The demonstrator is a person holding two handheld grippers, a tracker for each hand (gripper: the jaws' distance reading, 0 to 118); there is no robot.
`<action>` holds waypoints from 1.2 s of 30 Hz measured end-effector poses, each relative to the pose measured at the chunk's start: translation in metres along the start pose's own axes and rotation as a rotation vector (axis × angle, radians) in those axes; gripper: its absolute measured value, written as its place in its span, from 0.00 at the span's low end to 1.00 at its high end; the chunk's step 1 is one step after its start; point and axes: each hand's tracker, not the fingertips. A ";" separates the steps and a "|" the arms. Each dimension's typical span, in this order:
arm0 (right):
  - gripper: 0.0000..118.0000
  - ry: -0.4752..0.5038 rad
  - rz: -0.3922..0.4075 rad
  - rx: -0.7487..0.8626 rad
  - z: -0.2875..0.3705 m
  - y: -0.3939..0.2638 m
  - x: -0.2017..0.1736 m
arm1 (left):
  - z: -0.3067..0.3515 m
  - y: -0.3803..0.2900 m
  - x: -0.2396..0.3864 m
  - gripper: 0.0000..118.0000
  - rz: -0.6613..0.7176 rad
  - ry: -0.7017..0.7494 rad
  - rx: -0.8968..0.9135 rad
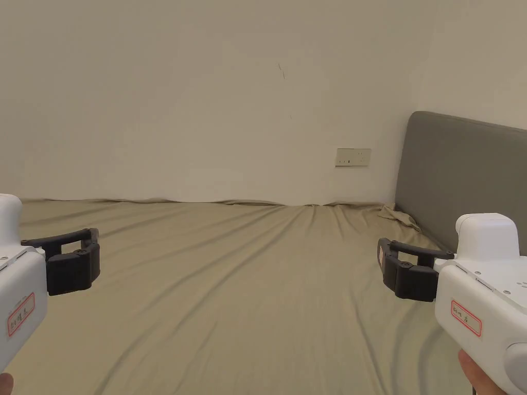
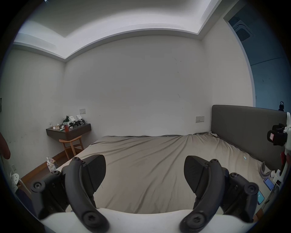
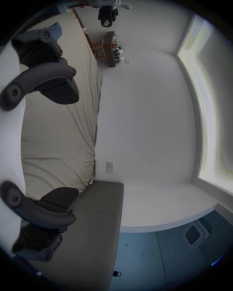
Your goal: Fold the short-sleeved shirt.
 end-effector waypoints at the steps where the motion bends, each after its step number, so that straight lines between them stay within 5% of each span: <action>1: 0.95 -0.001 0.000 0.000 0.000 0.000 0.000 | 0.000 0.000 0.001 0.92 0.002 -0.001 -0.001; 20: 0.98 -0.006 0.018 0.021 0.002 -0.002 0.002 | -0.002 -0.003 0.004 0.92 -0.004 -0.007 -0.009; 24: 1.00 -0.069 0.043 0.018 0.002 -0.001 -0.001 | -0.003 -0.005 0.006 0.92 -0.011 -0.006 -0.014; 30: 1.00 0.085 -0.078 -0.012 0.001 -0.001 0.012 | -0.006 -0.007 0.007 0.92 -0.012 -0.013 -0.027; 36: 1.00 0.086 -0.118 -0.010 0.002 0.000 0.014 | -0.007 -0.006 0.008 0.92 -0.025 -0.015 -0.027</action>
